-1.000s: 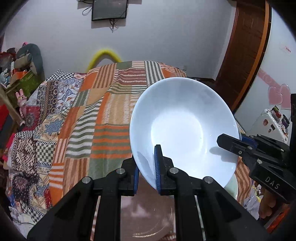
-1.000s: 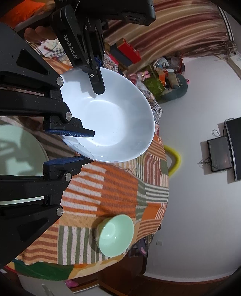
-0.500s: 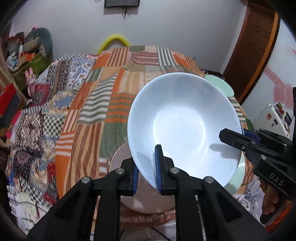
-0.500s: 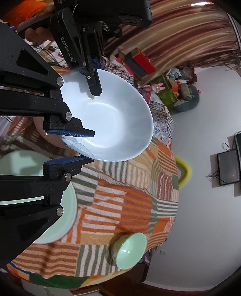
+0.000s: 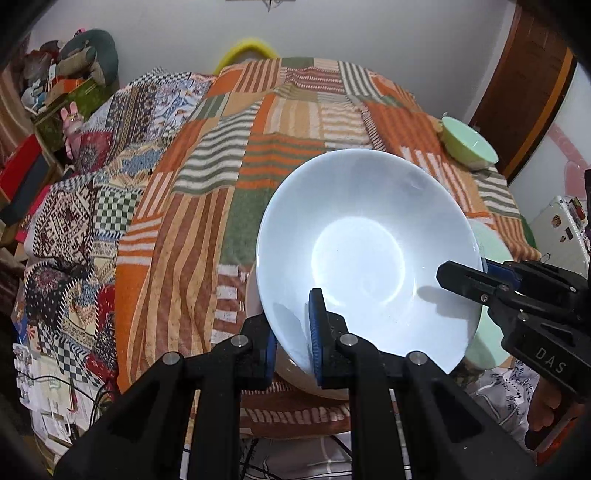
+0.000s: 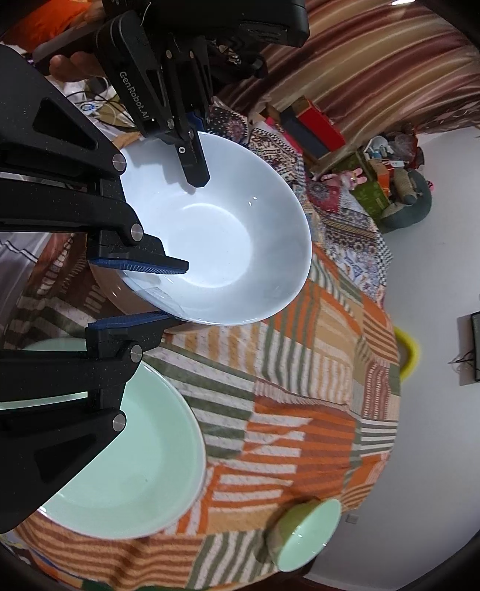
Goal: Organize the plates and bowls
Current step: 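Carry the white spotted bowl with both tools over the pink bowl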
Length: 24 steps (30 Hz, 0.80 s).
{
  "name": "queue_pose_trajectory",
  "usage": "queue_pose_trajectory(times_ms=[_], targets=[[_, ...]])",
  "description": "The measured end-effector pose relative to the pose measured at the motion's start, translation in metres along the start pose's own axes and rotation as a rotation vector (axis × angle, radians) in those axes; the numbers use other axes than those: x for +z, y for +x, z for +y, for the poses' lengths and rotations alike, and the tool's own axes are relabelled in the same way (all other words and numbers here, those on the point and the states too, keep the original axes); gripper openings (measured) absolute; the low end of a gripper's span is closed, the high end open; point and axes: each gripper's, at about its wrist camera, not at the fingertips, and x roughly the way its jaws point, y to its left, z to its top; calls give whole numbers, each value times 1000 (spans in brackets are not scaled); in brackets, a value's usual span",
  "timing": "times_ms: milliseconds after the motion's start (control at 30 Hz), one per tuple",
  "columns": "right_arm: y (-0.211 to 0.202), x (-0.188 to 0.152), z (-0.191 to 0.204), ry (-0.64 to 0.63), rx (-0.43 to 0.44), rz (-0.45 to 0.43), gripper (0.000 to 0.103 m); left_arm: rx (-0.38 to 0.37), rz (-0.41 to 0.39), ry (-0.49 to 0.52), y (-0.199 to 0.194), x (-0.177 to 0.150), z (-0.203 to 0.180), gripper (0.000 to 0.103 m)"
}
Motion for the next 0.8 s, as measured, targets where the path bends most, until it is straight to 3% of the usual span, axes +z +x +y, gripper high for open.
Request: queue_pose_trajectory(times_ms=[500, 800], targets=[[23, -10, 7, -31, -13, 92, 18, 23, 77, 14, 32, -10, 11, 16], [31, -11, 10, -57, -21, 107, 18, 42, 71, 33, 31, -11, 9, 18]])
